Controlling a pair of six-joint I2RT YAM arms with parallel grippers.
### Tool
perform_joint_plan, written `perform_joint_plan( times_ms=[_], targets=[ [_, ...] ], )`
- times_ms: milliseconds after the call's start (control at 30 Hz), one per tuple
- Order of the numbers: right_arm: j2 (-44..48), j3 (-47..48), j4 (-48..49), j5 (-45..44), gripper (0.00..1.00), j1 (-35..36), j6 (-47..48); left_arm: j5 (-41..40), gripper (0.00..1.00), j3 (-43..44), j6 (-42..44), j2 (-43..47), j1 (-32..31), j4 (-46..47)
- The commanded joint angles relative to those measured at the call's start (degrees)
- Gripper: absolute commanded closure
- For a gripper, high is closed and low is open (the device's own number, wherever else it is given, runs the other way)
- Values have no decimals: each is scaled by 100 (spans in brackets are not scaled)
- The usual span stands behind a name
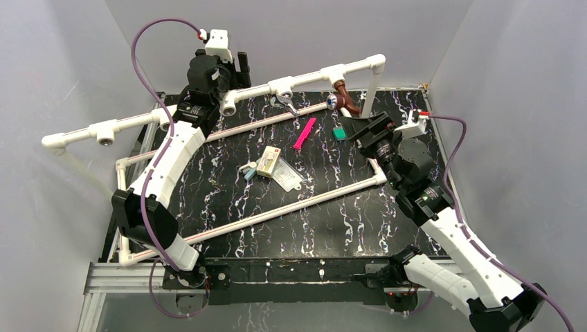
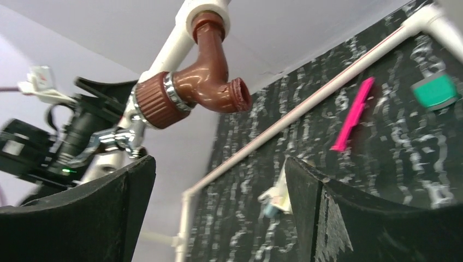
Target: Install the water faucets
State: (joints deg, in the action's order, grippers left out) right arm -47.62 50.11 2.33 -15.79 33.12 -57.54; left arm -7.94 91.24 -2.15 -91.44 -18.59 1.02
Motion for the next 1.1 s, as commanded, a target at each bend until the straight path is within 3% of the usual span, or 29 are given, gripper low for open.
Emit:
perform_joint_plan(
  times_ms=[0,167,367,700,1067],
  targets=[
    [143,373,-192,-501,5,-7,1851,55,24,-457,9,-533,-31,-1230],
    [265,344,16,-845,3,-6,4022,64,24,-455,12,-550,-31,-1233],
    [273,199,489,-76,1,-7,6734,65,24,-412,22,-556,-31,-1254],
    [34,-14,999,1178,1,-7,10025,99,24,-425,-2,-568,-31,-1269],
    [-836,211,1802,1530,1,-7,11726,51,24,-429,39,-576,-31,-1266]
  ],
)
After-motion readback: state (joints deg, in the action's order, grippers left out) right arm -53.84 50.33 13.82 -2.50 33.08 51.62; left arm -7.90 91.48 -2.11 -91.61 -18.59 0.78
